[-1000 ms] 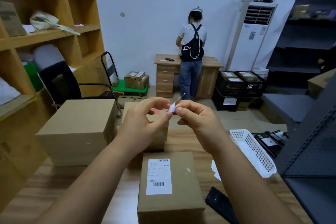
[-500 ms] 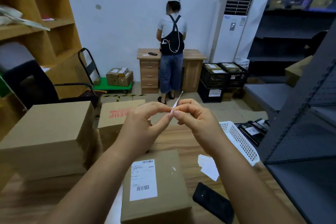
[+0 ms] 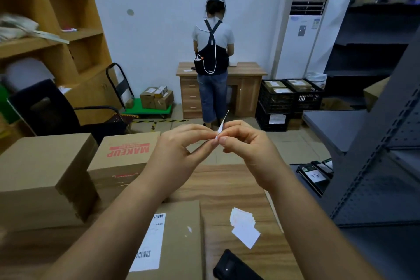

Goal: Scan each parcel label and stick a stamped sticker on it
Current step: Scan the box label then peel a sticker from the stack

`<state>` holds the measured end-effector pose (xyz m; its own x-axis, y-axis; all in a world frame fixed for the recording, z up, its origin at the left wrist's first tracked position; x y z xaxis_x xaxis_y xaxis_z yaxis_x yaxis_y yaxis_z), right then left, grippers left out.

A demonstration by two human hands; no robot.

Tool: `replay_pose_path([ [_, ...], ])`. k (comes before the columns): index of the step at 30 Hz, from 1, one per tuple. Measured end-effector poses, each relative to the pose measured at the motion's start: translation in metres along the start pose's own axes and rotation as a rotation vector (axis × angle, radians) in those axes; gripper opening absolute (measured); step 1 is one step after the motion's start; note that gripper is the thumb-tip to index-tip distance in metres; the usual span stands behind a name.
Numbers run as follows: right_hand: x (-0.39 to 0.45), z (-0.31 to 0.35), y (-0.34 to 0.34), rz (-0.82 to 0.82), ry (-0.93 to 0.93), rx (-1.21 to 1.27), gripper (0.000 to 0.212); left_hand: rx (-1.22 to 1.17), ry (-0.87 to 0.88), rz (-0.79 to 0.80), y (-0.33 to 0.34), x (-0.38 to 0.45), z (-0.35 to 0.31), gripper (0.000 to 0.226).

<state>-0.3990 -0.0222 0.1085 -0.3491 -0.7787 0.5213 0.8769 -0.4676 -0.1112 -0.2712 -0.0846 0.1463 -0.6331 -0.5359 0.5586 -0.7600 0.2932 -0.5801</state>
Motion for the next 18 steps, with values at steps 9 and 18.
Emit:
replay_pose_path([
  [9, 0.016, -0.020, -0.014, 0.021, -0.029, 0.002, 0.008, 0.078, 0.013, -0.061, 0.014, 0.013, 0.001, 0.019],
  [18, 0.012, -0.032, -0.031, -0.002, -0.001, 0.034, 0.009, 0.120, 0.039, -0.059, 0.036, 0.019, -0.007, 0.028],
])
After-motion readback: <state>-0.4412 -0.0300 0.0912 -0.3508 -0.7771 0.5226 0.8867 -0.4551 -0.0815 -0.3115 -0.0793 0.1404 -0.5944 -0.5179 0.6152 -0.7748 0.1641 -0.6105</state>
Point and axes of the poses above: each hand's wrist, its own x-axis towards the middle knuckle, its own y-axis out of the palm, z = x × y, the point moved 9 cm from there along x, towards the middle knuckle, and after that the axes turned 12 degrees about -y, right-handed, at the moved point
